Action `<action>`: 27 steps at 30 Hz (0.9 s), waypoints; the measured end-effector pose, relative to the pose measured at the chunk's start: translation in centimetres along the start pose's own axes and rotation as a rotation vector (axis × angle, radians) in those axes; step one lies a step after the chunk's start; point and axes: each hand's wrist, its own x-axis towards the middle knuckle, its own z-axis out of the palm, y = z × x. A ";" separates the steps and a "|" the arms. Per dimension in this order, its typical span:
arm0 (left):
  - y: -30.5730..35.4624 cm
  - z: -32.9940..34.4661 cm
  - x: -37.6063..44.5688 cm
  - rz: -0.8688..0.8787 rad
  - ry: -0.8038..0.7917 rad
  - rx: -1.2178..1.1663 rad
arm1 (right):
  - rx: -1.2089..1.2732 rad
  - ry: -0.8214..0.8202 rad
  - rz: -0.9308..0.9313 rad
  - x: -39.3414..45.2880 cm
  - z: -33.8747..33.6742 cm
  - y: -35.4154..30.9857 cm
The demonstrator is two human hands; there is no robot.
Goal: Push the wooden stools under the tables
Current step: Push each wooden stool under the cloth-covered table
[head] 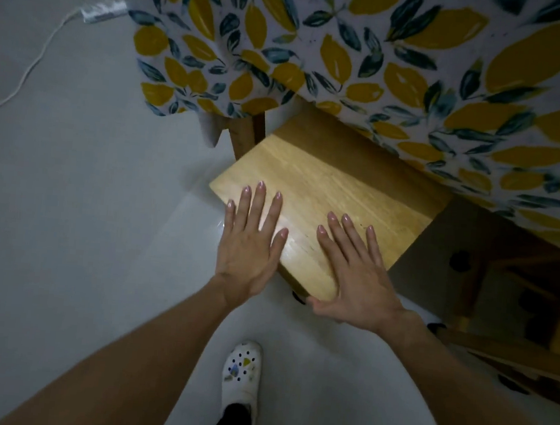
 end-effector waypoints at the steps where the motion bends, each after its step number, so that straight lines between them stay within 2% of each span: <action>1: 0.5 0.2 -1.4 -0.012 -0.002 0.018 | -0.008 -0.018 -0.037 -0.6 -0.2 0.3; 3: 1.0 0.3 -3.5 -0.030 -0.022 0.047 | -0.039 -0.024 -0.038 -1.8 0.0 -0.2; 8: -2.7 -0.7 -4.0 0.041 -0.105 0.065 | 0.035 0.086 0.195 -2.6 3.1 -5.3; 11: -3.9 -0.7 -3.2 0.076 -0.136 0.047 | 0.019 0.162 0.282 -1.6 3.7 -5.7; 27: -5.2 -1.9 6.3 0.055 -0.227 -0.028 | 0.078 0.093 0.208 6.8 -0.4 -0.9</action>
